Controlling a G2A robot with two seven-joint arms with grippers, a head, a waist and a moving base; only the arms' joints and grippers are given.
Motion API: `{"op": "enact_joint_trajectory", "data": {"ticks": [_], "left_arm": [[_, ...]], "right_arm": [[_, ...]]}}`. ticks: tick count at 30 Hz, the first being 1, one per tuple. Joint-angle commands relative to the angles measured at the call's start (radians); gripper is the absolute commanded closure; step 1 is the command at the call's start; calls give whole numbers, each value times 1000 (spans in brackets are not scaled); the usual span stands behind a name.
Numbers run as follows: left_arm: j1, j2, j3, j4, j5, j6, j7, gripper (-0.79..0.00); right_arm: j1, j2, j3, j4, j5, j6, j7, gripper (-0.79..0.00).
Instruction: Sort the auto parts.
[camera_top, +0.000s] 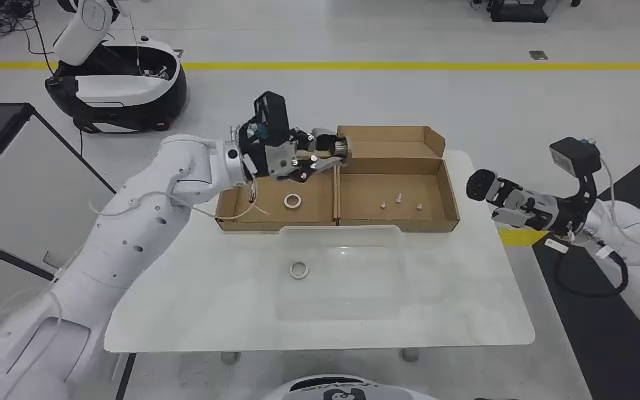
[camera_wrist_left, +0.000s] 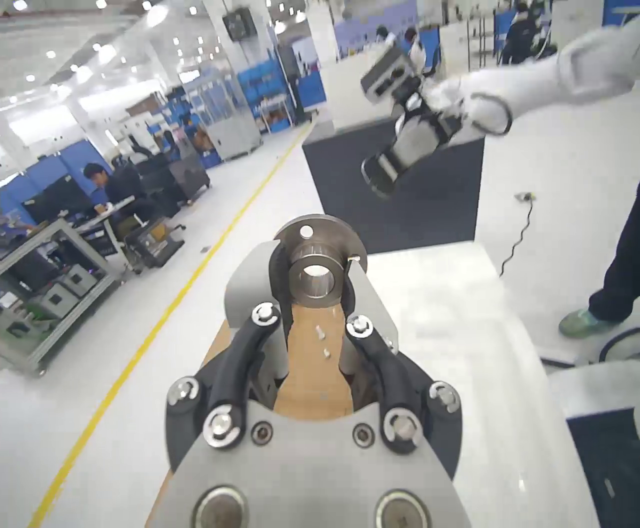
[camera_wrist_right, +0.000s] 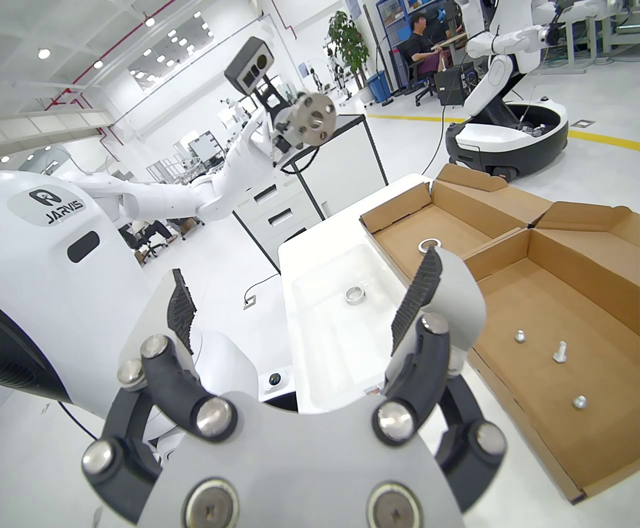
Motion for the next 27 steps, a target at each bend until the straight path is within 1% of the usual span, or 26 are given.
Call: {"op": "enact_joint_trajectory", "data": {"ticks": [1, 4, 9, 12, 16, 18, 21, 27], "left_arm": [[-15, -4, 12, 38, 31, -25, -42, 0], [-37, -11, 34, 82, 82, -41, -106, 0], [-81, -31, 84, 148, 175, -22, -214, 0], [-103, -48, 114, 196, 203, -19, -225, 0], [-137, -71, 167, 260, 288, -36, -266, 0], [-158, -82, 208, 275, 365, -85, -295, 0], [-189, -102, 258, 313, 452, -126, -321, 0], [-245, -147, 334, 424, 580, -138, -317, 0]], "right_arm": [[0, 0, 0, 0, 0, 0, 0, -785], [0, 0, 0, 0, 0, 0, 0, -785], [0, 0, 0, 0, 0, 0, 0, -785], [0, 0, 0, 0, 0, 0, 0, -785], [0, 0, 0, 0, 0, 0, 0, -785], [0, 0, 0, 0, 0, 0, 0, -785], [0, 0, 0, 0, 0, 0, 0, -785], [0, 0, 0, 0, 0, 0, 0, -785]]}}
